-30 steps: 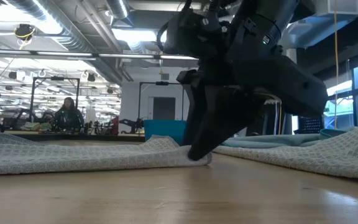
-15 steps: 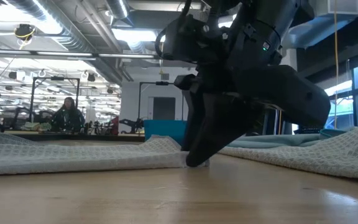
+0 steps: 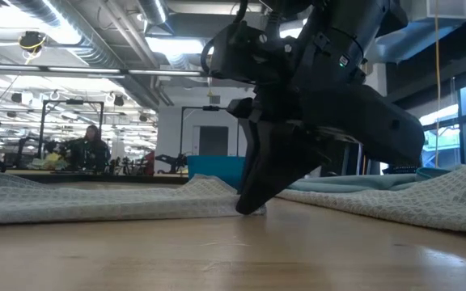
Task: Fold microfiber towels
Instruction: Fold the left gray towel
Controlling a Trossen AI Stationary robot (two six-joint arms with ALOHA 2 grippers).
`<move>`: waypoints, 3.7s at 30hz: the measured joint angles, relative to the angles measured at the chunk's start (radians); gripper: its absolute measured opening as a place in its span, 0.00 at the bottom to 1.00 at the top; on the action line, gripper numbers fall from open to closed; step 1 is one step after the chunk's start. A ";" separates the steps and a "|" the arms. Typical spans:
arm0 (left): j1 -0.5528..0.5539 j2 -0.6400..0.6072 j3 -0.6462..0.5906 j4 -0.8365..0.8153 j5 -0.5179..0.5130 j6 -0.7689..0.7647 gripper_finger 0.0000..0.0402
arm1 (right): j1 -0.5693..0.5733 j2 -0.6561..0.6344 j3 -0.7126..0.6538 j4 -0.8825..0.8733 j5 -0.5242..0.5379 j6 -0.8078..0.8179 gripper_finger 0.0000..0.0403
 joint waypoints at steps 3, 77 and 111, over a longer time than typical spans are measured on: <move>0.005 -0.004 0.000 -0.014 0.003 -0.009 0.02 | 0.000 0.000 -0.001 0.003 0.000 -0.002 0.06; 0.137 -0.093 0.495 -0.882 -1.144 0.128 0.00 | 0.006 -0.343 0.135 0.080 0.367 -0.116 0.03; 0.298 -0.093 0.457 -0.536 -1.229 0.588 0.00 | -0.108 -0.285 0.135 0.214 0.229 -0.351 0.03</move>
